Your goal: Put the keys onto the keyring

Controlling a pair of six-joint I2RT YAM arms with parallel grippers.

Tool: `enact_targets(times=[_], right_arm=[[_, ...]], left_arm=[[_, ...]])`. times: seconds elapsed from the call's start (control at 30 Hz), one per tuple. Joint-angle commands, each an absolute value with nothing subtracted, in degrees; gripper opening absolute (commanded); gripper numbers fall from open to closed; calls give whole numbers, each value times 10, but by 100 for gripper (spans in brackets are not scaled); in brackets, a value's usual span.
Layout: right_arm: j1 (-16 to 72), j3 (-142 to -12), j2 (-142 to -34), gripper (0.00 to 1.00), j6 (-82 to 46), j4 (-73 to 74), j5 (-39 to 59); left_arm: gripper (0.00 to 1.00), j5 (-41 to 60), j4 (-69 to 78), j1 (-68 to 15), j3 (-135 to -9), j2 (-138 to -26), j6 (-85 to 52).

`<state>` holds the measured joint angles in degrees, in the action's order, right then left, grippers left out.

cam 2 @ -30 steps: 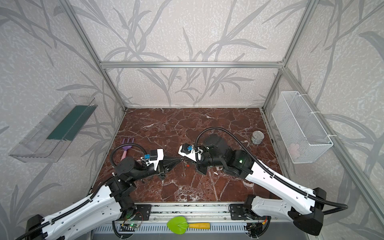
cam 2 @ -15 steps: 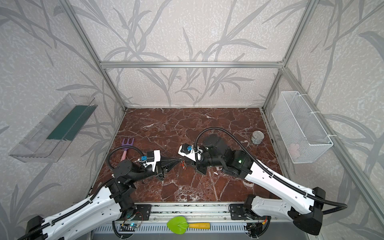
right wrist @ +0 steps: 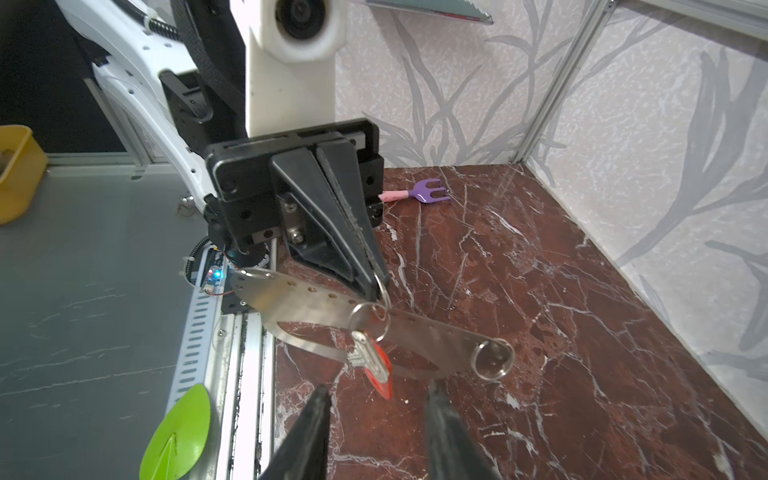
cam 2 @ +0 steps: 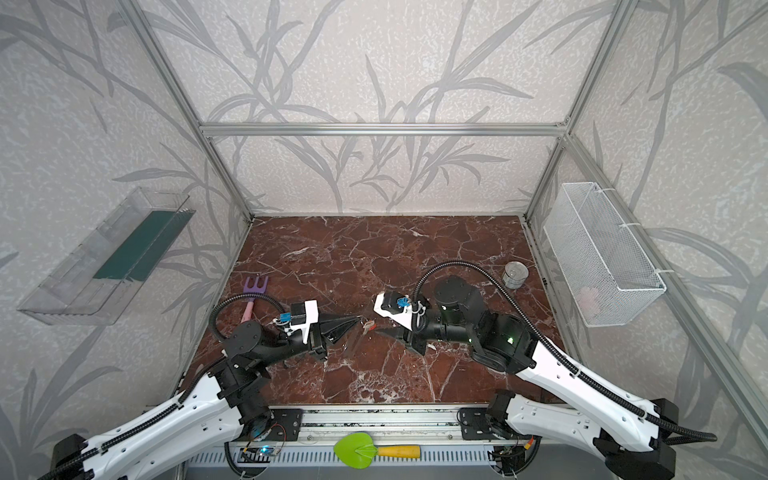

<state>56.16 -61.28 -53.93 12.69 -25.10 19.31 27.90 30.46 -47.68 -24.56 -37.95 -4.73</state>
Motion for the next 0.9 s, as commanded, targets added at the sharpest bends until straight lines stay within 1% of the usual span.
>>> enact_targets(times=[0.0,0.13,0.17,0.37,0.47,0.63,0.87], right_arm=[[564,-602,-557,39,102,-209,225],[564,-594,-578,38,97,-183,212],[564,-593,-580,34,96,-175,212],[564,-585,-588,7,92,-157,221],[564,-585,-591,0,92,-162,231],[564,-600,-604,0,102,-196,257],[564,-625,-629,0,120,-242,274]], left_arm=[[0,274,333,-479,-242,-375,-48],[0,276,340,-479,-241,-377,-53],[0,276,342,-479,-240,-376,-53],[0,270,364,-479,-230,-376,-60],[0,265,374,-479,-226,-377,-62],[0,249,414,-479,-208,-376,-65],[0,252,428,-479,-203,-381,-65]])
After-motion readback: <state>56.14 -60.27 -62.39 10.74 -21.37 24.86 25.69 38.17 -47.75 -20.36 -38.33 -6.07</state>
